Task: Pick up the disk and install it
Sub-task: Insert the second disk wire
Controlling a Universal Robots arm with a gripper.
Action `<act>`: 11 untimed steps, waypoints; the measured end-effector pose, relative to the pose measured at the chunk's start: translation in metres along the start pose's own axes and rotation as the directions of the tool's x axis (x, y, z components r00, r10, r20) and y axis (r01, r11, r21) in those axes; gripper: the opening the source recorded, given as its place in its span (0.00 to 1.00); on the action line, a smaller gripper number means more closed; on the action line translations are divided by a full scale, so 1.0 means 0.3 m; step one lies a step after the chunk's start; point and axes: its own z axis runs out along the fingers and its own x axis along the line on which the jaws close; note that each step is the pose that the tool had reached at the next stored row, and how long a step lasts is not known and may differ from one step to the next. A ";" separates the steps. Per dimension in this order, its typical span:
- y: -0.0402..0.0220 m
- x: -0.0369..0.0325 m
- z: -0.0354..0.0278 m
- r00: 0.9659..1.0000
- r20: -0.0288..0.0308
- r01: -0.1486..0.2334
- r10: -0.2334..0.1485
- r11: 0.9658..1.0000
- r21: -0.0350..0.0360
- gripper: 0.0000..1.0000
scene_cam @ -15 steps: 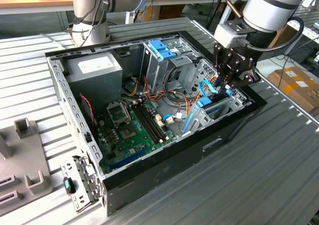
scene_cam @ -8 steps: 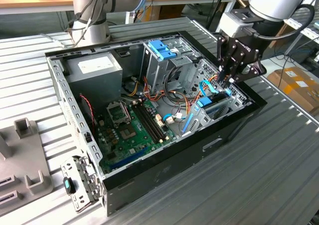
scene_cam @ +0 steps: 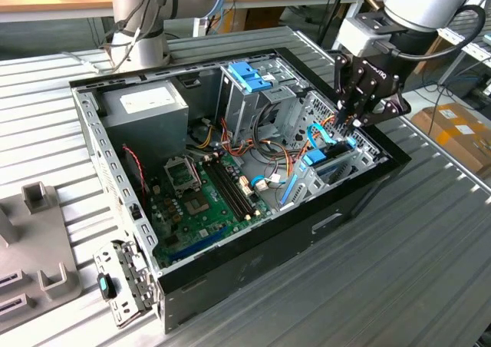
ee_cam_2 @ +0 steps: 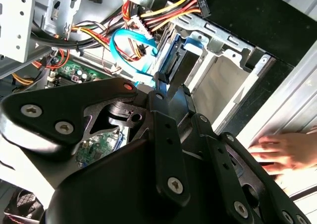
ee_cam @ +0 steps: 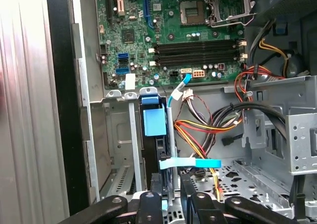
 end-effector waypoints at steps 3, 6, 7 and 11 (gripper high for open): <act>-0.039 -0.004 0.001 1.000 0.000 0.009 -0.009 1.000 0.000 0.29; -0.070 -0.007 0.002 1.000 0.000 0.013 -0.013 1.000 0.000 0.29; -0.077 -0.008 0.002 1.000 0.000 0.014 -0.014 1.000 0.000 0.29; -0.104 -0.011 0.002 0.999 0.001 0.041 -0.041 0.999 -0.001 0.29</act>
